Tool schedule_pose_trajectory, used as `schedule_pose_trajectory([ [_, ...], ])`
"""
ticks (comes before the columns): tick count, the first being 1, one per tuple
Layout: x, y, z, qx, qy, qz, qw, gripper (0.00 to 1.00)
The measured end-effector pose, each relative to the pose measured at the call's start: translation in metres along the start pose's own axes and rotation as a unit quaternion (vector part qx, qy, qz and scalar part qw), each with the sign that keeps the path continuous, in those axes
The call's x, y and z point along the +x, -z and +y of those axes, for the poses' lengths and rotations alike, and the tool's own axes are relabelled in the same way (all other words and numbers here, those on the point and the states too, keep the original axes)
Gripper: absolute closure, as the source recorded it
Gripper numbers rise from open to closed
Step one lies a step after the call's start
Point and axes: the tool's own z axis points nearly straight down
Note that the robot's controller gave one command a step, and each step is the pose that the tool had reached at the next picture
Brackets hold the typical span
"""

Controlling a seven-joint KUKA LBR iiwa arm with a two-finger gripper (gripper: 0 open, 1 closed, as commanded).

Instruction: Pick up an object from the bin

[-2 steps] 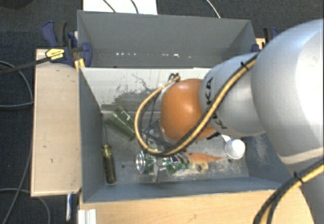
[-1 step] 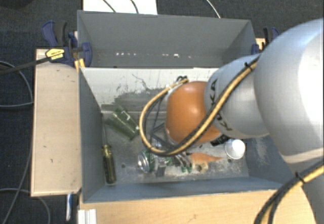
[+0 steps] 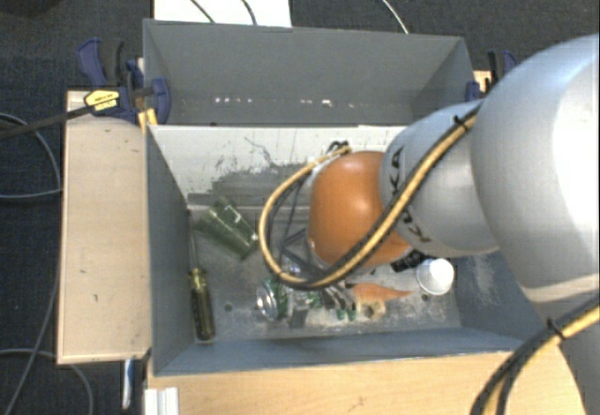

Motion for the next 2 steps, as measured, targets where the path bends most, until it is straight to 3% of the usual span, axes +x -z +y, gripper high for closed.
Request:
schedule_pose_trajectory([
  [2, -0.0002, 0.0054, 0.0003, 0.0, 0.0, -0.0022, 1.0, 1.0],
])
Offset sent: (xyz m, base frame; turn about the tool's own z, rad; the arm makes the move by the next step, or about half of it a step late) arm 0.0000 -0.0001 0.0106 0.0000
